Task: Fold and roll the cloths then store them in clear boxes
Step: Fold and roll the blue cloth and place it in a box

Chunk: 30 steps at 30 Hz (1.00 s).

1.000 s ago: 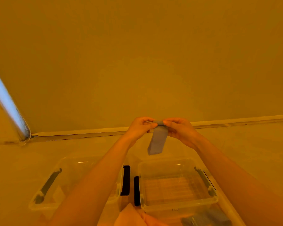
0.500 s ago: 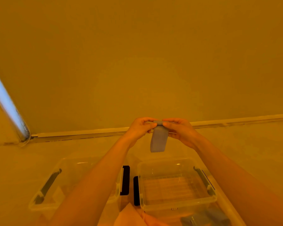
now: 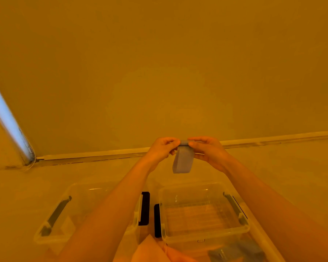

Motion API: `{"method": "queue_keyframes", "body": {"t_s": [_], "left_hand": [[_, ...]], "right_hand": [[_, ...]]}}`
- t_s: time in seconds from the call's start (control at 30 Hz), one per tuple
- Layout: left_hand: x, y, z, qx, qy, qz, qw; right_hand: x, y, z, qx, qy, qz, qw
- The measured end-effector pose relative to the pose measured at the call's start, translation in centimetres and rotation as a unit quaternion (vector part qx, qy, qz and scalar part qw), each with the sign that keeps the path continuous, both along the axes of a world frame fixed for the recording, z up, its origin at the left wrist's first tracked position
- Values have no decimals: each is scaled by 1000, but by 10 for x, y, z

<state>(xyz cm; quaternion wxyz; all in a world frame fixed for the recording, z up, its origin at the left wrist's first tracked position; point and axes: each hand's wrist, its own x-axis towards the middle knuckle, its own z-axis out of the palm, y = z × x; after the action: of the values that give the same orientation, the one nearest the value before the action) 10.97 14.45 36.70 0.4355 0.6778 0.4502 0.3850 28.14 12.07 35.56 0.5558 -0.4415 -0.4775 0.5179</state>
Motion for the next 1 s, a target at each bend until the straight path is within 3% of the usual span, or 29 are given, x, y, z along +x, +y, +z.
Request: {"method": "queue_keyframes", "body": {"t_s": [0.33, 1.0], "left_hand": [[3, -4, -1, -25, 3, 2, 1000], [4, -2, -1, 10, 18, 1, 1000]], "right_hand": [[3, -3, -1, 13, 0, -11, 1000], [2, -4, 0, 13, -5, -15, 1000]]}}
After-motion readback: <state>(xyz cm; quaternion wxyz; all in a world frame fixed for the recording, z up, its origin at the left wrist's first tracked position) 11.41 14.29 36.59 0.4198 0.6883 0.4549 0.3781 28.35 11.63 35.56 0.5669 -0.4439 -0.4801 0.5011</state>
